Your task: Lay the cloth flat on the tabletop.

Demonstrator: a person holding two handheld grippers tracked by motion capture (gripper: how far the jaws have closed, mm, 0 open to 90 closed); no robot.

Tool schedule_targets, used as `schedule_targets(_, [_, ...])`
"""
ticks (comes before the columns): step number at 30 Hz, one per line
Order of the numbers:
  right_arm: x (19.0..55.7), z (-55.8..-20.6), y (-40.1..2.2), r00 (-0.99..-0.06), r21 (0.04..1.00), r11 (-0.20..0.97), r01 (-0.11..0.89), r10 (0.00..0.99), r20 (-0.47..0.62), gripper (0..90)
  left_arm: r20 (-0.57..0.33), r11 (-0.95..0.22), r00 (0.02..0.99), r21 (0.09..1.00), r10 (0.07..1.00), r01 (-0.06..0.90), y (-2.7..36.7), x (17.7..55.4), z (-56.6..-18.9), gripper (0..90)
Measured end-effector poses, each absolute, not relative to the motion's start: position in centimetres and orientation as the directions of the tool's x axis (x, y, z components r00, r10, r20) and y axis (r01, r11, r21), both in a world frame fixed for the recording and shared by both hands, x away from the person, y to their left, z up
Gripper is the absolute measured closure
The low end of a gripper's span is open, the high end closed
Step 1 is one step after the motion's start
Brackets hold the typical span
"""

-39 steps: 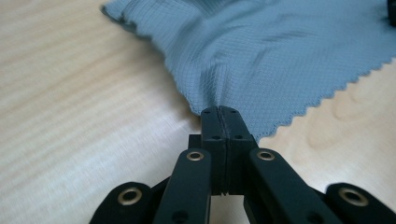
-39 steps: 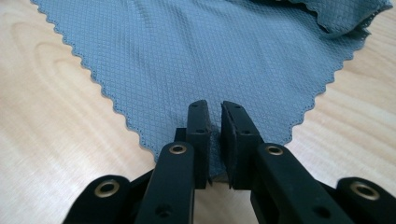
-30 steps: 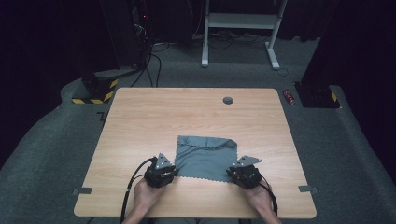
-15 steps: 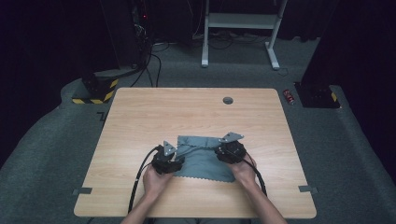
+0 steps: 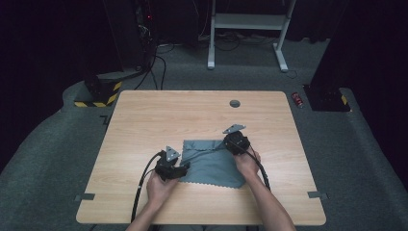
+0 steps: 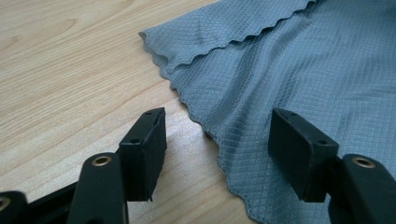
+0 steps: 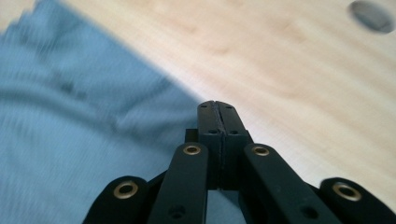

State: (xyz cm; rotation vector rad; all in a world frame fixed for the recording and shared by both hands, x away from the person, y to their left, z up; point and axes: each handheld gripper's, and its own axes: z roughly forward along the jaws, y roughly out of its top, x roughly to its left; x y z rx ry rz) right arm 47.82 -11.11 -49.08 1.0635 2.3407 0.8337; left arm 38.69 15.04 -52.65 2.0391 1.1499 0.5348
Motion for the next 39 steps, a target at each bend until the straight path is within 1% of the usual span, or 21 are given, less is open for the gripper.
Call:
schedule_targets(4, [49.1,-48.7,-11.4,-0.575,0.687,0.473,0.552,0.812,-0.097,89.8,0.004,-0.339,0.516,0.757,0.857,0.558,15.1,38.7,-52.6,37.5])
schedule_targets(7, [48.8,-48.8,-11.7,-0.589,0.689,0.473,0.549,0.804,-0.082,86.5,0.003,-0.339,0.517,0.757,0.856,0.558,15.1,38.7,-52.6,37.5])
schedule_targets(9, [47.8,-48.6,-12.1,-0.607,0.706,0.473,0.526,0.791,-0.078,82.0,0.002,-0.344,0.526,0.758,0.851,0.554,15.1,38.7,-52.6,37.9])
schedule_targets(10, [46.7,-48.3,-12.9,-0.613,0.716,0.469,0.517,0.787,-0.073,78.5,0.007,-0.352,0.533,0.758,0.846,0.55,15.0,38.8,-52.5,40.6])
schedule_targets(13, [45.7,-48.2,-13.8,-0.61,0.725,0.457,0.516,0.79,-0.064,76.5,0.023,-0.367,0.541,0.76,0.84,0.537,14.8,39.0,-52.1,42.1])
schedule_targets(17, [44.6,-48.4,-15.3,-0.602,0.722,0.452,0.523,0.796,-0.062,72.1,0.012,-0.354,0.544,0.771,0.839,0.529,14.5,40.2,-50.9,45.7])
schedule_targets(18, [44.3,-48.6,-15.9,-0.591,0.717,0.455,0.527,0.803,-0.075,68.2,0.008,-0.354,0.544,0.768,0.839,0.534,14.4,40.6,-50.7,46.0])
schedule_targets(19, [44.3,-48.6,-15.9,-0.591,0.717,0.455,0.527,0.803,-0.075,68.2,0.014,-0.357,0.543,0.767,0.84,0.533,14.3,41.1,-50.6,46.0])
schedule_targets(20, [44.3,-48.9,-16.1,-0.579,0.712,0.454,0.536,0.811,-0.081,65.3,0.014,-0.361,0.543,0.762,0.84,0.537,14.2,41.4,-50.6,47.8])
schedule_targets(24, [44.6,-49.3,-16.5,-0.564,0.705,0.44,0.556,0.823,-0.069,62.5,0.023,-0.386,0.549,0.735,0.836,0.557,13.6,43.0,-50.6,49.3])
schedule_targets(28, [45.2,-49.8,-16.6,-0.553,0.692,0.428,0.582,0.832,-0.05,64.9,0.044,-0.42,0.561,0.712,0.827,0.563,12.6,44.1,-50.7,49.2])
schedule_targets(29, [45.4,-50.1,-16.5,-0.557,0.685,0.434,0.585,0.829,-0.049,69.4,0.051,-0.428,0.564,0.708,0.824,0.562,12.2,44.5,-50.8,49.3])
schedule_targets(30, [45.4,-50.1,-16.5,-0.557,0.685,0.434,0.585,0.829,-0.049,69.4,0.051,-0.428,0.564,0.708,0.824,0.562,12.2,44.5,-50.8,50.4])
schedule_targets(31, [45.7,-50.4,-16.5,-0.549,0.676,0.428,0.6,0.835,-0.041,76.9,0.054,-0.429,0.563,0.709,0.825,0.561,12.0,44.7,-51.0,51.9])
schedule_targets(32, [45.8,-50.5,-16.5,-0.545,0.672,0.424,0.607,0.838,-0.037,81.2,0.047,-0.426,0.559,0.703,0.827,0.57,11.9,44.9,-51.2,53.8])
schedule_targets(33, [45.8,-50.5,-16.5,-0.545,0.672,0.424,0.607,0.838,-0.037,81.2,0.04,-0.426,0.559,0.693,0.828,0.581,11.9,45.0,-51.5,53.8])
schedule_targets(35, [46.1,-50.7,-16.8,-0.536,0.669,0.417,0.615,0.844,-0.033,88.3,0.023,-0.415,0.564,0.702,0.826,0.579,12.0,45.2,-51.5,59.6])
schedule_targets(36, [46.2,-50.7,-16.9,-0.536,0.671,0.413,0.616,0.844,-0.028,89.8,0.027,-0.421,0.568,0.701,0.822,0.576,12.0,45.2,-51.5,64.2])
schedule_targets(37, [46.3,-50.8,-17.0,-0.53,0.67,0.404,0.623,0.848,-0.019,89.8,0.026,-0.424,0.575,0.701,0.818,0.573,12.0,45.2,-51.5,69.9])
schedule_targets(38, [46.3,-50.7,-17.3,-0.525,0.672,0.396,0.626,0.851,-0.013,89.9,0.02,-0.427,0.577,0.694,0.816,0.579,12.0,45.3,-51.4,78.5])
schedule_targets(39, [46.3,-50.7,-17.3,-0.525,0.672,0.396,0.626,0.851,-0.013,89.9,0.026,-0.437,0.582,0.687,0.813,0.581,12.0,45.3,-51.3,78.5])
